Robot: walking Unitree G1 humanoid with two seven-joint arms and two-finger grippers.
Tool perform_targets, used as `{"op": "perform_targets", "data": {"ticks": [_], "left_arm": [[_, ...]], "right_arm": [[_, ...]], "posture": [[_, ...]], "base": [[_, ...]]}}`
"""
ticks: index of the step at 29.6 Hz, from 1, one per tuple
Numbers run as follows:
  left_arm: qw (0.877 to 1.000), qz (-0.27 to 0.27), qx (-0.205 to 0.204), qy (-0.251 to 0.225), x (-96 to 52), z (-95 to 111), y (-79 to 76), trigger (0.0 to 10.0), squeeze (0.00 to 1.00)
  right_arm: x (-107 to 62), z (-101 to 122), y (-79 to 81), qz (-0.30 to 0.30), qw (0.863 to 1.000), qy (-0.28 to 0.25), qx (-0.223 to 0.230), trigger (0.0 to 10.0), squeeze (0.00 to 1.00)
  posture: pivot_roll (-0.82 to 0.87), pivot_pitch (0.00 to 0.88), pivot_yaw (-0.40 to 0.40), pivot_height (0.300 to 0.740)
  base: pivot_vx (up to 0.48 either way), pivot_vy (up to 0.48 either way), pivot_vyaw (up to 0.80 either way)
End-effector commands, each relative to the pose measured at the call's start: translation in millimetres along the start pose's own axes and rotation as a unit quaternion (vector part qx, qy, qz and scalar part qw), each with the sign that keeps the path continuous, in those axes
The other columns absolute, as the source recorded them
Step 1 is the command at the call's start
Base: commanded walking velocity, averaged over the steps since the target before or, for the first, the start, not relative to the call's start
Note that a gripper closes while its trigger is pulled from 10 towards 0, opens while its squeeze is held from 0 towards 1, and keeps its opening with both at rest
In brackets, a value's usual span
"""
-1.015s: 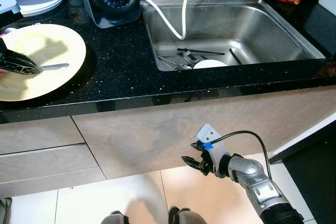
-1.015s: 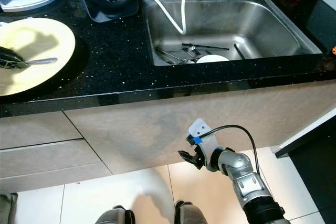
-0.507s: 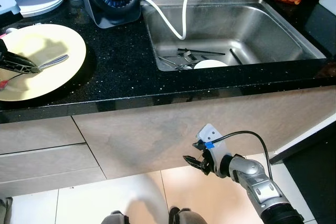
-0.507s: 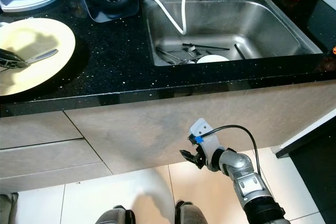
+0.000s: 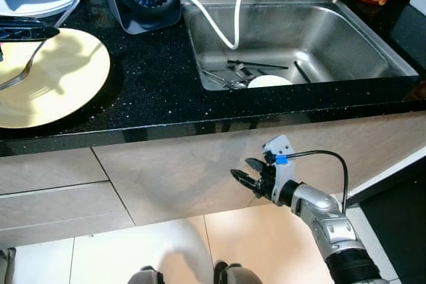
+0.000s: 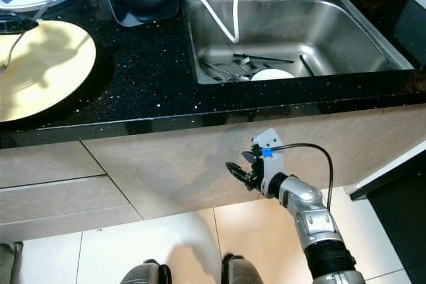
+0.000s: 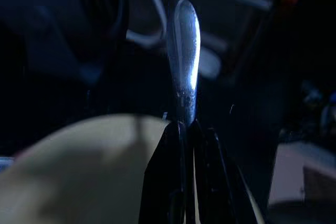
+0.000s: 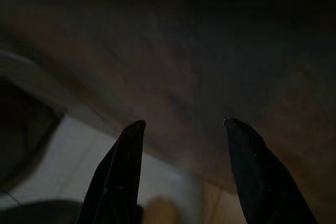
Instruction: Kitchen organization
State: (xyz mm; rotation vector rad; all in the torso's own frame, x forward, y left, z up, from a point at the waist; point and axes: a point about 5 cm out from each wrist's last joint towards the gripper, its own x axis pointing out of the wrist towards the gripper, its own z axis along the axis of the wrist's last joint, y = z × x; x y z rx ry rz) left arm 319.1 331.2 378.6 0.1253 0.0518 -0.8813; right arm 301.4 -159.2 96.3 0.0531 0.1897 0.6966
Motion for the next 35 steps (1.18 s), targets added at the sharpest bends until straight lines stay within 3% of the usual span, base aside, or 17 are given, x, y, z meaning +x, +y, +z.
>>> {"op": "perform_targets", "data": {"ticks": [1,6,12,14,16,17,20,22,27,35], "left_arm": [[0.997,-0.023,-0.014,-0.076,7.8,1.2,-1.3,0.0,0.00],[0.992,-0.039,-0.021,-0.116,8.9,2.5,-2.6,0.0,0.00],[0.976,-0.094,-0.041,-0.189,23.5,0.5,-7.6,0.0,0.00],[0.964,-0.135,-0.057,-0.220,38.4,-4.4,-13.4,0.0,0.00],[0.962,-0.142,-0.058,-0.225,41.1,-5.5,-14.7,0.0,0.00],[0.952,-0.165,-0.065,-0.251,46.7,-7.1,-18.9,0.0,0.00],[0.929,-0.194,-0.092,-0.302,49.9,-7.8,-22.6,0.0,0.00],[0.924,-0.198,-0.100,-0.311,49.7,-7.6,-22.6,0.0,0.00],[0.915,-0.229,-0.113,-0.313,72.8,-25.6,-39.7,0.0,0.00],[0.898,-0.246,-0.120,-0.344,81.4,-19.9,-56.5,0.0,0.00]], "right_arm": [[-8.0,12.9,-0.7,0.022,0.997,-0.054,0.045,10.0,0.00],[-13.9,17.9,2.1,0.051,0.994,-0.074,0.058,10.0,0.00],[-31.5,27.2,15.3,0.150,0.980,-0.108,0.078,10.0,0.00],[-38.1,37.2,27.6,0.218,0.962,-0.136,0.092,10.0,0.00],[-39.0,40.3,30.2,0.232,0.957,-0.144,0.096,10.0,0.00],[-40.6,51.7,36.5,0.264,0.942,-0.176,0.108,10.0,0.00],[-42.1,65.9,43.5,0.296,0.924,-0.214,0.116,10.0,0.00],[-42.2,67.2,44.1,0.298,0.922,-0.217,0.117,10.0,0.00],[-47.4,79.3,51.1,0.330,0.907,-0.239,0.111,10.0,0.00],[-50.0,96.9,58.0,0.358,0.884,-0.277,0.116,10.0,0.00]], "posture": [[0.03,0.159,-0.021,0.740],[0.03,0.152,-0.020,0.740],[0.03,0.137,-0.036,0.740],[0.04,0.131,-0.043,0.740],[0.04,0.131,-0.043,0.740],[0.05,0.129,-0.040,0.740],[0.04,0.124,-0.036,0.740],[0.04,0.124,-0.036,0.740],[0.04,0.126,-0.035,0.740],[0.05,0.125,-0.030,0.740]], "base": [[0.000,0.000,0.00],[0.000,0.000,0.00],[0.000,0.000,0.00],[0.000,0.000,0.00],[0.000,0.000,0.00],[0.000,0.000,0.00],[0.000,0.000,0.00],[0.000,0.000,0.00],[0.000,0.000,0.00],[0.000,0.000,0.00]]}}
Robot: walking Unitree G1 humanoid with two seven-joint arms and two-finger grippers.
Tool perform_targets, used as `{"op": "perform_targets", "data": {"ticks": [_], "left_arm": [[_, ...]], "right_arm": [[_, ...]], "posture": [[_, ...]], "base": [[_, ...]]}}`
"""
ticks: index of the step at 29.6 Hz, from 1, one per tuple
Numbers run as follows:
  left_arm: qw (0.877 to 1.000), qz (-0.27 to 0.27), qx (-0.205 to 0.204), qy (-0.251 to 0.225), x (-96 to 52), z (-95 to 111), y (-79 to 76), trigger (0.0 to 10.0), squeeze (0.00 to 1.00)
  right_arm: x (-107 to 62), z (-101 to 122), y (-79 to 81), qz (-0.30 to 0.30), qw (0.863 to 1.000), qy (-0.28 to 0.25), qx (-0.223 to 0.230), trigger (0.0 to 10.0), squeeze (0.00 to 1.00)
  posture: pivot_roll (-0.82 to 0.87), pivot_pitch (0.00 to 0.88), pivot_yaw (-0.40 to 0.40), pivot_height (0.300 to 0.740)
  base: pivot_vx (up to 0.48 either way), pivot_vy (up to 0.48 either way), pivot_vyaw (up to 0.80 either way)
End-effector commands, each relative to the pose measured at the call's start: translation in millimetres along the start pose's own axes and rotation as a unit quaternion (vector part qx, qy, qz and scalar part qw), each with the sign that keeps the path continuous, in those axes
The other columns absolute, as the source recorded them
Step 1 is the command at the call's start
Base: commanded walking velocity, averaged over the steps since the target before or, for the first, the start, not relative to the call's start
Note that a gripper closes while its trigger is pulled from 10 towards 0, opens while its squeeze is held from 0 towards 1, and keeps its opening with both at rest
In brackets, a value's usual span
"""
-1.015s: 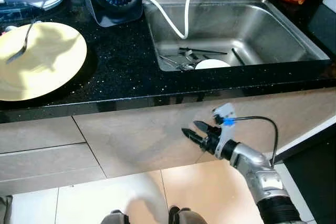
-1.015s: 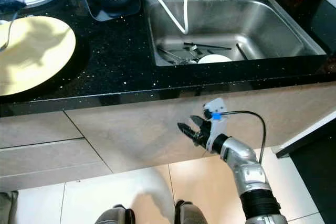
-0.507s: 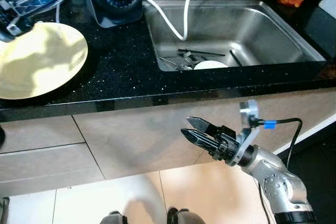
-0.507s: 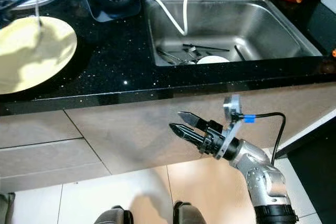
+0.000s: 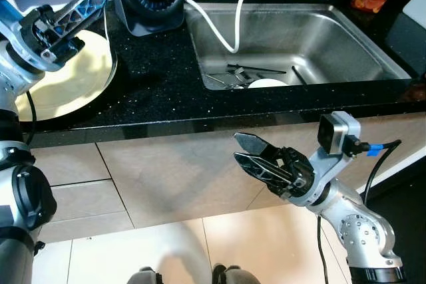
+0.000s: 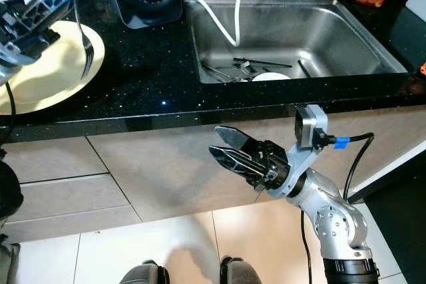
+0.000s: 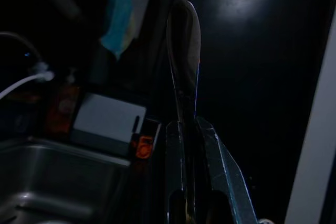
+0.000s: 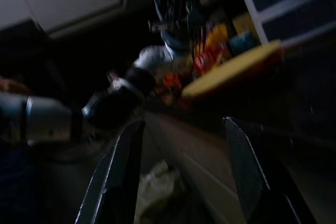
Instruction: Kitchen organization
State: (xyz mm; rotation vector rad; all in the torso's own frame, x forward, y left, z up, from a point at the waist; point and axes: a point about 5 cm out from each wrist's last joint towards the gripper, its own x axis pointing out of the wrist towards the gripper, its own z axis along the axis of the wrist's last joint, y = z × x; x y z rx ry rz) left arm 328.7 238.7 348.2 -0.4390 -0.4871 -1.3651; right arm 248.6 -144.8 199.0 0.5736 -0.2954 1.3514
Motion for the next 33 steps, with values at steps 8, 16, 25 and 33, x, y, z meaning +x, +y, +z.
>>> {"op": "perform_targets", "data": {"ticks": [8,16,25,33], "left_arm": [[0.999,-0.016,-0.022,-0.039,12.8,-18.6,-15.8,0.0,0.00],[0.998,-0.008,-0.032,-0.050,21.9,-39.7,-24.6,0.0,0.00],[0.997,0.015,-0.054,-0.052,39.8,-71.3,-40.7,0.0,0.00],[0.997,0.011,-0.075,-0.022,56.4,-98.7,-56.2,0.0,0.00]], "right_arm": [[25.8,13.6,11.2,0.047,0.998,-0.048,-0.010,10.0,0.00],[55.1,15.9,1.9,0.024,0.997,-0.050,-0.058,10.0,0.00],[70.6,12.4,0.3,0.030,0.996,-0.013,-0.087,10.0,0.00],[83.4,3.9,-6.0,-0.001,0.986,0.063,-0.154,10.0,0.00]], "posture": [[0.07,0.103,-0.024,0.740],[0.10,0.087,-0.035,0.740],[0.12,0.081,-0.046,0.740],[0.12,0.078,-0.045,0.740]], "base": [[0.000,0.000,0.00],[0.000,0.000,0.00],[0.000,0.000,0.00],[0.000,0.000,0.00]]}}
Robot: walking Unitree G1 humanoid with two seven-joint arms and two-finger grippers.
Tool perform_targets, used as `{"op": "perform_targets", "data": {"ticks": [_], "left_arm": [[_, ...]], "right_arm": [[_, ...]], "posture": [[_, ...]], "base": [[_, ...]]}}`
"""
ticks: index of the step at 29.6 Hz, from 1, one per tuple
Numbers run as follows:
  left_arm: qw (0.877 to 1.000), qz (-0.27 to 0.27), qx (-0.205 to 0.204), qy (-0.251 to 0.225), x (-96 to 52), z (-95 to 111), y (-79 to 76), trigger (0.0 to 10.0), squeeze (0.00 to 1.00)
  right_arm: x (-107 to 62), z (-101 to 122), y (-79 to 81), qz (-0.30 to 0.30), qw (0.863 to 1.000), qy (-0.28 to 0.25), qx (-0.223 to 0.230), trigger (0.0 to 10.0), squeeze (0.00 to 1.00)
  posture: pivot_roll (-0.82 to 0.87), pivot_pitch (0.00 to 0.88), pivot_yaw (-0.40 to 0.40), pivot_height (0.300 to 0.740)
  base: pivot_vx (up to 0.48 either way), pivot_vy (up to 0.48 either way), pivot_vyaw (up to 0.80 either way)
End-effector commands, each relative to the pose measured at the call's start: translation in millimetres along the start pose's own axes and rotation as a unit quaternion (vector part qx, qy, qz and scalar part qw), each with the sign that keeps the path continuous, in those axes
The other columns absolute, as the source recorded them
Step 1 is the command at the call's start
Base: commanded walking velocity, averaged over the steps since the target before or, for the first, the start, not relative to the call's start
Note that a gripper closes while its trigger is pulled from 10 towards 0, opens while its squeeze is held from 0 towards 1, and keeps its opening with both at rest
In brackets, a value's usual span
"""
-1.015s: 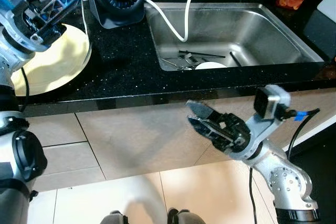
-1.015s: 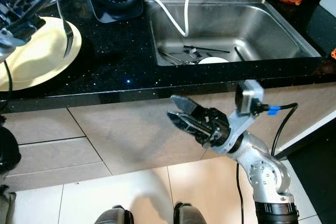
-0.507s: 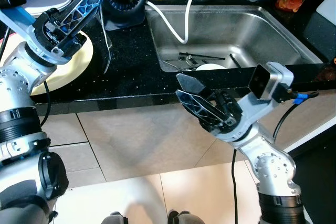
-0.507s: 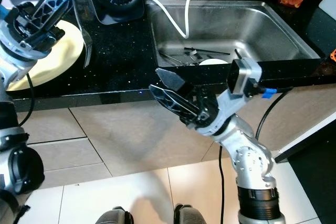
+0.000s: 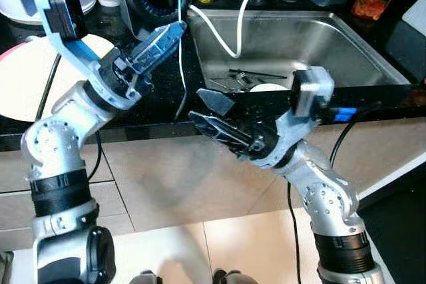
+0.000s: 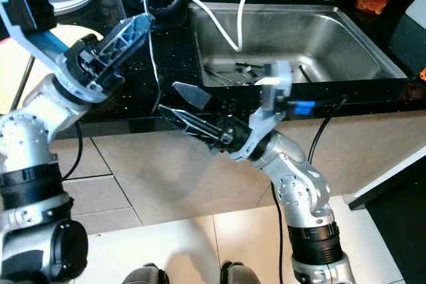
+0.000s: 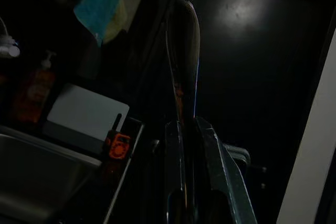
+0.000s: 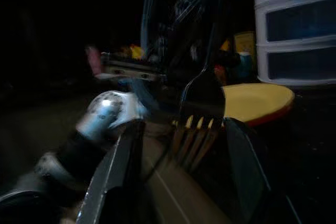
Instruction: Kitchen organization
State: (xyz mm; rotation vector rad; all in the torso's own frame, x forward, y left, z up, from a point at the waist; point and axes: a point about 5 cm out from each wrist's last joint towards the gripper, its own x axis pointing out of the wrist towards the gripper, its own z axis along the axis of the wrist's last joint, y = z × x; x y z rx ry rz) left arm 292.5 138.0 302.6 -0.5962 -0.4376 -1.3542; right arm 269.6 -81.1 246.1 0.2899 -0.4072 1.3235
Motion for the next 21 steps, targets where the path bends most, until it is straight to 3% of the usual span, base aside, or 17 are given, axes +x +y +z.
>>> {"op": "perform_targets", "data": {"ticks": [1,13,14,15,16,21], "left_arm": [[1.000,-0.008,-0.009,0.009,4.8,-8.1,-4.9,0.0,0.00],[0.999,0.006,0.004,0.040,7.7,-18.6,-10.4,0.0,0.00],[0.999,0.008,0.010,0.045,7.7,-18.8,-10.3,0.0,0.00],[0.999,0.009,0.011,0.047,7.8,-18.9,-10.5,0.0,0.00],[0.999,0.010,0.014,0.051,7.7,-19.4,-10.3,0.0,0.00],[0.996,0.015,0.031,0.078,7.0,-23.6,-8.8,0.0,0.00]], "right_arm": [[2.0,-3.4,-2.0,-0.008,1.000,0.022,-0.019,10.0,0.00],[7.0,-6.4,-9.3,-0.052,0.997,0.037,-0.034,10.0,0.00],[6.6,-6.6,-14.7,-0.074,0.996,0.040,-0.035,7.1,0.00],[6.5,-6.8,-16.0,-0.079,0.995,0.041,-0.036,7.1,0.00],[6.1,-6.5,-17.5,-0.085,0.995,0.038,-0.036,0.0,0.00],[4.8,-4.6,-21.7,-0.099,0.994,0.030,-0.034,0.0,0.00]], "posture": [[0.12,0.078,-0.045,0.740],[0.12,0.080,-0.042,0.740],[0.12,0.080,-0.042,0.740],[0.12,0.080,-0.042,0.740],[0.12,0.080,-0.043,0.740],[0.12,0.077,-0.045,0.740]], "base": [[0.000,0.000,0.00],[0.000,0.000,0.00],[0.000,0.000,0.00],[0.000,0.000,0.00],[0.000,0.000,0.00],[0.000,0.000,0.00]]}}
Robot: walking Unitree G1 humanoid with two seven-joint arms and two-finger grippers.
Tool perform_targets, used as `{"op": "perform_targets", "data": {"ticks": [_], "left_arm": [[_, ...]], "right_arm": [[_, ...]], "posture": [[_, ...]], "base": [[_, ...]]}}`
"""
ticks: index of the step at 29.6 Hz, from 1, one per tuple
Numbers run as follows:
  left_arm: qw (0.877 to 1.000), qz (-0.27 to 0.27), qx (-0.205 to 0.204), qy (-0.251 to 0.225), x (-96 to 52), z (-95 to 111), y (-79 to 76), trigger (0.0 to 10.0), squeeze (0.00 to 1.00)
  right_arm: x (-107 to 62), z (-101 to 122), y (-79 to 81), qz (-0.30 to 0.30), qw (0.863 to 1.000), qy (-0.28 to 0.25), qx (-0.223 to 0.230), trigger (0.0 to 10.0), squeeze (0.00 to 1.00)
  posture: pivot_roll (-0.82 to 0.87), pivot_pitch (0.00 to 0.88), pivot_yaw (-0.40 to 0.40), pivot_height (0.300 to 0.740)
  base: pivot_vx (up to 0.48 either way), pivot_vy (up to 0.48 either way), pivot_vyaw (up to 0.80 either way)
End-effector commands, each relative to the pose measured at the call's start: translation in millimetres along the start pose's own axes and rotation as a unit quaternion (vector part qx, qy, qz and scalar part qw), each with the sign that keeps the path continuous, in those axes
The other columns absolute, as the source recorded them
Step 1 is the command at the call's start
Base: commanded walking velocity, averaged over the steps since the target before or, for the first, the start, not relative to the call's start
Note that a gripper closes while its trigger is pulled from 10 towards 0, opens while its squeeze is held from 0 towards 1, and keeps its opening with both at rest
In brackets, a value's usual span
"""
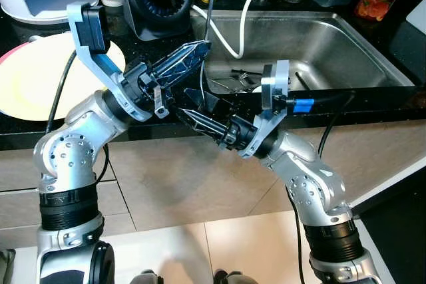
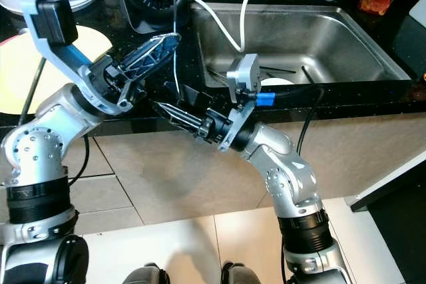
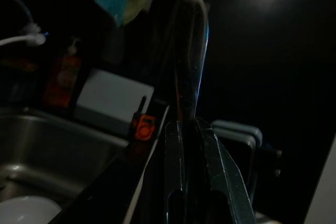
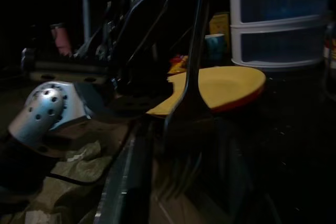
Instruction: Kitchen organization
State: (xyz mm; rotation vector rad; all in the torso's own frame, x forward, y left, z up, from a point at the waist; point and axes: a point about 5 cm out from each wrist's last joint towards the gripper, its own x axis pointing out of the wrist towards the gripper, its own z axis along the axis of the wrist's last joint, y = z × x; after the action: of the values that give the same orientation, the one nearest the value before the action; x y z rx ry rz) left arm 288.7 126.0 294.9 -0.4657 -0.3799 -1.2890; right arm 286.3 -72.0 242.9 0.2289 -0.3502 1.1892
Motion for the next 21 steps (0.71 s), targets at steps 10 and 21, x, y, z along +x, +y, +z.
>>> {"op": "perform_targets", "data": {"ticks": [10,21], "left_arm": [[0.997,-0.002,0.038,0.062,3.0,-17.6,-2.5,0.0,0.00],[0.995,0.022,0.064,0.075,11.1,-28.5,-1.7,7.4,0.00]], "right_arm": [[-3.8,-1.2,-18.3,-0.073,0.997,0.009,-0.016,0.0,0.00],[-5.0,-1.6,-28.3,-0.108,0.994,0.012,-0.022,0.0,0.00]], "posture": [[0.12,0.074,-0.043,0.740],[0.12,0.078,-0.050,0.740]], "base": [[0.000,0.000,0.00],[0.000,0.000,0.00]]}}
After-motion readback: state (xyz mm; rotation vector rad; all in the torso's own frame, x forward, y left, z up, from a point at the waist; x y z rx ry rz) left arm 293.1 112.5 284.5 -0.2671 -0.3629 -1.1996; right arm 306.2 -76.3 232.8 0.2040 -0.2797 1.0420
